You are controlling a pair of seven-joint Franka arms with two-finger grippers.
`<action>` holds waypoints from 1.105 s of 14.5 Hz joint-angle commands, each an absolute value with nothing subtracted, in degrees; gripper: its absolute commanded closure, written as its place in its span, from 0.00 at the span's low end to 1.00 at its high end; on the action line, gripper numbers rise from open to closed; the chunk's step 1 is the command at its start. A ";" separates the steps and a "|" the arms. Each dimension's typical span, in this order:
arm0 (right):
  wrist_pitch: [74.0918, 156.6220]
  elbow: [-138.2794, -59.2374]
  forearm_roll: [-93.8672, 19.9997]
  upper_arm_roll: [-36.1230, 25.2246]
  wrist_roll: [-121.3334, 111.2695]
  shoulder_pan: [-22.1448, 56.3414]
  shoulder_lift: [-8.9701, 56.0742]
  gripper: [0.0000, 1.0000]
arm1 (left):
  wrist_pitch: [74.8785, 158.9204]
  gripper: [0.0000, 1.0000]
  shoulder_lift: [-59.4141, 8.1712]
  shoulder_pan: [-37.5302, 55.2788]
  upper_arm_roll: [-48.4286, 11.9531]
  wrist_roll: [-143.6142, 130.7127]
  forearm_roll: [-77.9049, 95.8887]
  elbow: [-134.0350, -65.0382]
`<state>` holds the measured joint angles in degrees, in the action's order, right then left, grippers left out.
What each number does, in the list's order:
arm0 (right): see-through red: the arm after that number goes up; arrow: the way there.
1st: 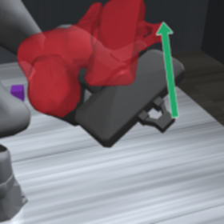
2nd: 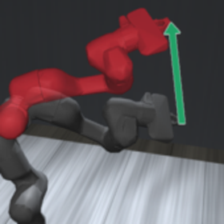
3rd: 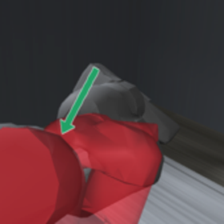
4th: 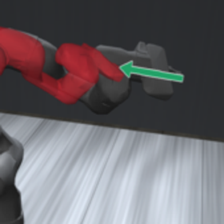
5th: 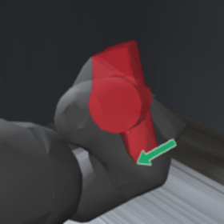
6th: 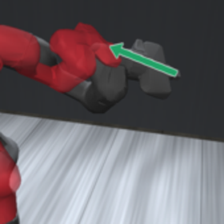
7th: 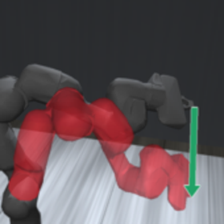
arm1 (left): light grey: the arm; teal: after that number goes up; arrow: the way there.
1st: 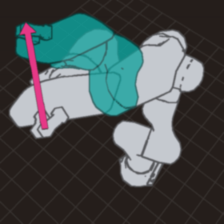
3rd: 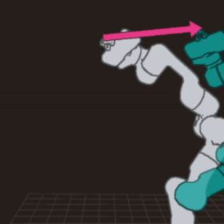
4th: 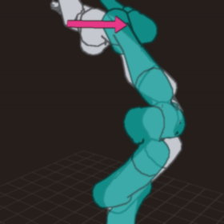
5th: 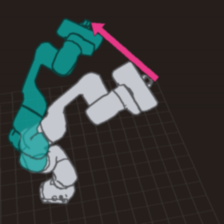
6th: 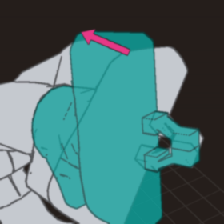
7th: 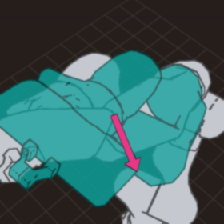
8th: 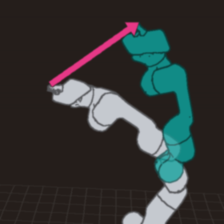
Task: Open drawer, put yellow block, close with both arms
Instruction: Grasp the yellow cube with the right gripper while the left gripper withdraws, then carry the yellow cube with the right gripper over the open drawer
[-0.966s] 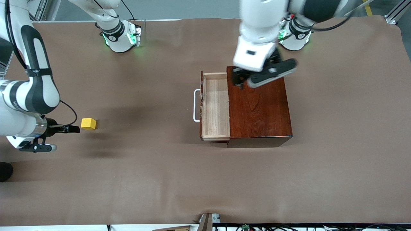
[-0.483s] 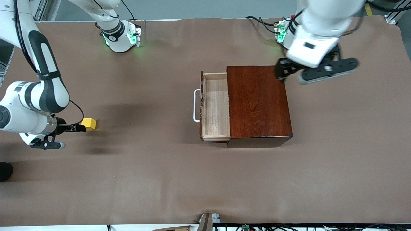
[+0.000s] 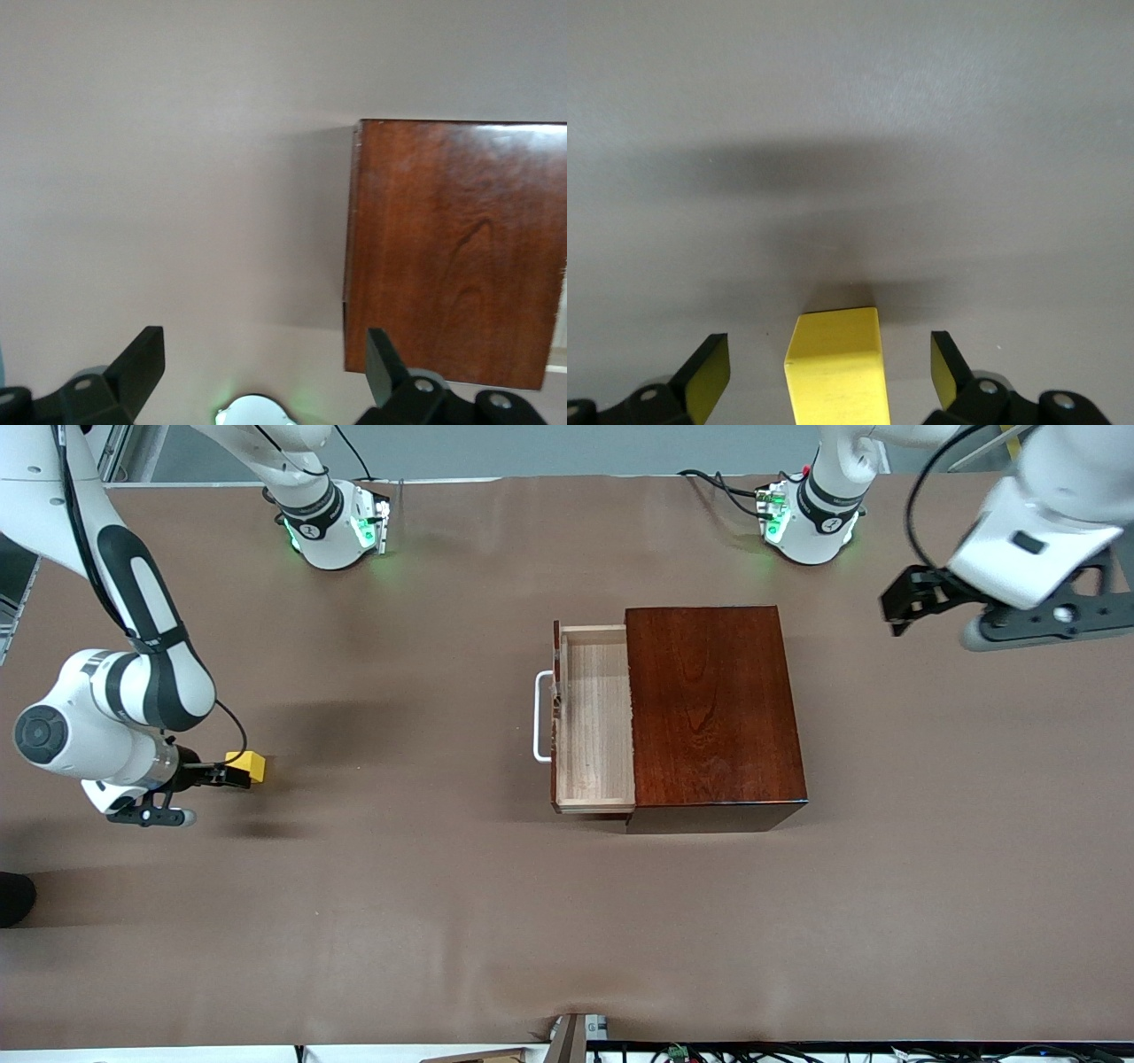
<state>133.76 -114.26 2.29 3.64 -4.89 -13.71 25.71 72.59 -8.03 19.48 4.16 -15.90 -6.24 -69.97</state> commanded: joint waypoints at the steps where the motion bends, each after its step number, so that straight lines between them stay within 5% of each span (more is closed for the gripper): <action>1: 136.57 -117.42 3.43 4.66 -5.01 -15.64 24.87 0.00 | 72.86 0.00 -5.28 17.14 3.69 -13.37 -4.83 -73.91; 7: 138.42 -118.73 3.43 4.75 -7.47 -16.87 24.96 0.32 | 84.35 0.00 2.97 12.48 3.69 -6.34 -4.57 -88.57; 10: 143.78 -121.99 3.34 4.75 -7.47 -16.79 24.87 0.47 | 84.90 0.00 3.08 12.39 4.04 -5.19 -4.66 -88.51; 11: 143.88 -122.08 3.34 4.75 -7.30 -16.70 24.87 0.77 | 85.08 0.00 2.73 12.39 4.13 -4.84 -4.66 -87.90; 13: 143.44 -121.99 3.34 4.75 -7.03 -16.61 24.79 1.00 | 86.83 0.00 2.37 10.74 3.43 -3.35 -4.48 -87.54; 16: 142.91 -121.64 3.25 4.92 -6.68 -16.17 24.26 1.00 | 87.98 0.00 1.67 6.00 -1.82 -3.25 -2.29 -88.15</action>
